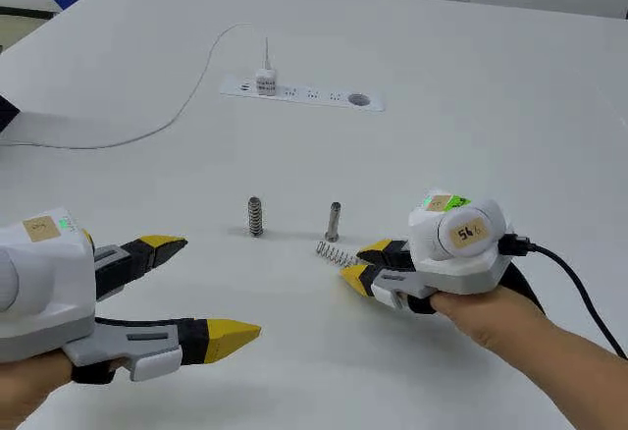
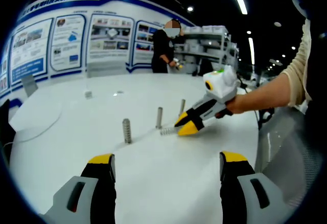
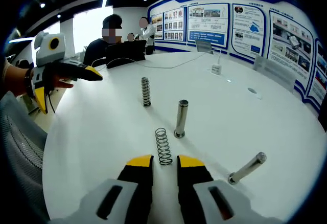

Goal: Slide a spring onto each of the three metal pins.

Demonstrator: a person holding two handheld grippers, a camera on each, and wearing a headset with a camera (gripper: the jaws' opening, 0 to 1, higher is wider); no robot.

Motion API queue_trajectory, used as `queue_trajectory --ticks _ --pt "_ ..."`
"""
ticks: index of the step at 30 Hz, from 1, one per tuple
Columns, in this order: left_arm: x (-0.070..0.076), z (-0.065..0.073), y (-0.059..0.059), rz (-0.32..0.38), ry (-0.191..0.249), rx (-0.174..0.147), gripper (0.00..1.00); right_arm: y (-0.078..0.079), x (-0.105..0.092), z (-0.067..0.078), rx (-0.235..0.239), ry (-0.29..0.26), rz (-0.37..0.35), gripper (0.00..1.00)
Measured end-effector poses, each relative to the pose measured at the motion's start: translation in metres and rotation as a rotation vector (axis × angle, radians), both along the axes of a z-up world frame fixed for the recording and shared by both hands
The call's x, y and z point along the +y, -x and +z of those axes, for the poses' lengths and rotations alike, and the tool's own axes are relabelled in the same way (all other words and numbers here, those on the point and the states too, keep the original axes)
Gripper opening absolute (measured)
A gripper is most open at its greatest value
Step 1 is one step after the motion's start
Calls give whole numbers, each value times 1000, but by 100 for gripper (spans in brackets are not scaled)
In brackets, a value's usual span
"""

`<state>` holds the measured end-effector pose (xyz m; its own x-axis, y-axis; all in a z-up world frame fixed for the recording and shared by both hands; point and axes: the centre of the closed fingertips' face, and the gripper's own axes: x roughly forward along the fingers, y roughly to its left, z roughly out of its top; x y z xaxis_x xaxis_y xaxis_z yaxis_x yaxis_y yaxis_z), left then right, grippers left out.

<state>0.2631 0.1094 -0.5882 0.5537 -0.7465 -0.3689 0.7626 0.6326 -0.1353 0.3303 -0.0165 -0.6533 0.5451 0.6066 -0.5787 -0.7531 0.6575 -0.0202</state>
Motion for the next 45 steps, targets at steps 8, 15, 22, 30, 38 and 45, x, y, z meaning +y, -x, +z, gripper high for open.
queue_trajectory --ticks 8,15,22,30,38,45 --pt "1 2 -1 1 0 -2 85 -2 2 -2 7 -12 -6 17" --pt "3 0 0 5 -3 2 85 -3 4 -3 6 -7 -4 15" --pt "3 -3 0 3 -4 8 85 -2 3 -3 -4 10 2 12" --pt "2 -6 1 -9 -16 14 84 0 1 2 -3 9 14 12" --pt "-8 -12 1 -62 -40 21 81 14 0 5 12 26 69 11" --pt "-26 -16 -1 -124 -58 17 77 28 -4 13 31 25 119 11"
